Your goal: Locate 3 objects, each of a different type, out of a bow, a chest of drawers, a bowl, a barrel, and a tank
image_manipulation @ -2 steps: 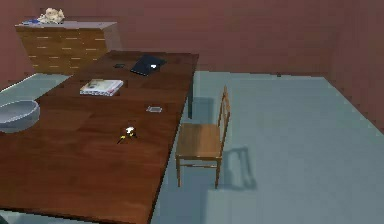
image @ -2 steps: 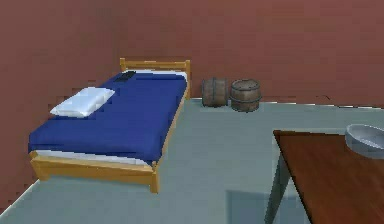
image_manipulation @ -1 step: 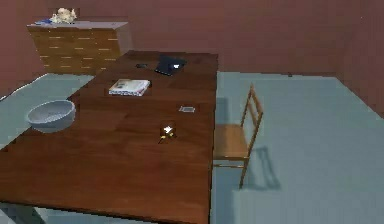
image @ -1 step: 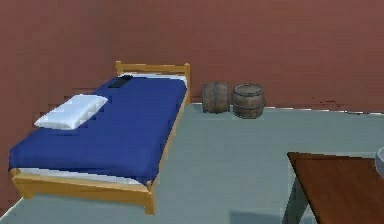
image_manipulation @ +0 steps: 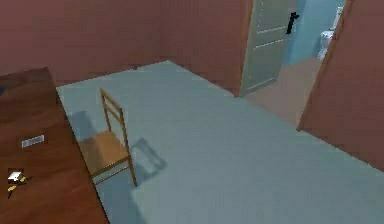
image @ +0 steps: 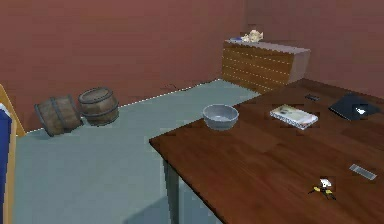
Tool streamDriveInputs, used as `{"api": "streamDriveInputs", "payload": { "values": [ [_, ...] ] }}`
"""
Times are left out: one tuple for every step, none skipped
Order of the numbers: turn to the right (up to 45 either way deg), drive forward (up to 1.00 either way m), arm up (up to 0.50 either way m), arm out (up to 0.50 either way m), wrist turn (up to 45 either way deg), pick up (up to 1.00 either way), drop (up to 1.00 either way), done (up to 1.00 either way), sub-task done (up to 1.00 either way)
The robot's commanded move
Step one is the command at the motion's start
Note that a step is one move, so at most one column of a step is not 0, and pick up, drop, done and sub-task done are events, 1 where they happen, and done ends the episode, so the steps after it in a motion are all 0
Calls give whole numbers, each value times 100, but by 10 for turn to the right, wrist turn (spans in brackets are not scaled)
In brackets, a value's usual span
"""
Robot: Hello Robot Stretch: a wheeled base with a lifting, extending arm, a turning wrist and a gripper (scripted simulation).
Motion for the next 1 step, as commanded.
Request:
{"api": "streamDriveInputs", "payload": {
  "values": [
    [0, 0, 0, 0, 0, 0, 0, 0, 100]
  ]
}}
